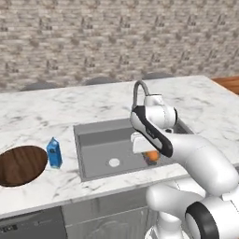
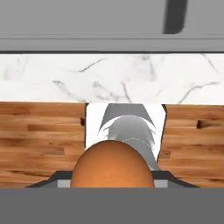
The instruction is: Gather the eggs and milk located in the vicinity of the sink area and place them right next to the bowl.
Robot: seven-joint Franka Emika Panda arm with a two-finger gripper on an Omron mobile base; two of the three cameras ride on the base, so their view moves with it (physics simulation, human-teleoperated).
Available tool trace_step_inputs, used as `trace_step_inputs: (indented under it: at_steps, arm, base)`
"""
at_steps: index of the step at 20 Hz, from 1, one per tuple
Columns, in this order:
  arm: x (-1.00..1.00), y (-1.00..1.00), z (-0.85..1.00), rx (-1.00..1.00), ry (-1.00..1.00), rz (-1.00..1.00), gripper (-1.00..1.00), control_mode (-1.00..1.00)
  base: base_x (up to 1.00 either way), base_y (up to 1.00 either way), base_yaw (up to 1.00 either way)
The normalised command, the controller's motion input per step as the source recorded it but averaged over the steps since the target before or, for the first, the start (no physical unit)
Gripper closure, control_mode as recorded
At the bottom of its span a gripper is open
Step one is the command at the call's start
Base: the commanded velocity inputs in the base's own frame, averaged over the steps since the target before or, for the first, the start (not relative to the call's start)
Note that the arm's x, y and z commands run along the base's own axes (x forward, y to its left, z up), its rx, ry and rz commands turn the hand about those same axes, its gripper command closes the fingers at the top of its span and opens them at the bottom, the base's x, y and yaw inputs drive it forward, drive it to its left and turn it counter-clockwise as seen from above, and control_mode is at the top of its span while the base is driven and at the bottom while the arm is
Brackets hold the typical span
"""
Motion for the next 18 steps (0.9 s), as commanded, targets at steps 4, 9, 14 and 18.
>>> trace_step_inputs:
  at_steps: [4, 9, 14, 18]
  arm:
    - [0.00, 0.00, 0.00, 0.00, 0.00, 0.00, 1.00, 1.00]
    - [0.00, 0.00, 0.00, 0.00, 0.00, 0.00, 1.00, 1.00]
    - [0.00, 0.00, 0.00, 0.00, 0.00, 0.00, 1.00, 1.00]
    - [0.00, 0.00, 0.00, 0.00, 0.00, 0.00, 1.00, 1.00]
  base:
    - [-0.10, 1.00, -0.08]
    - [-0.04, 1.00, -0.08]
    - [-0.02, 1.00, -0.08]
    - [0.00, 1.00, -0.10]
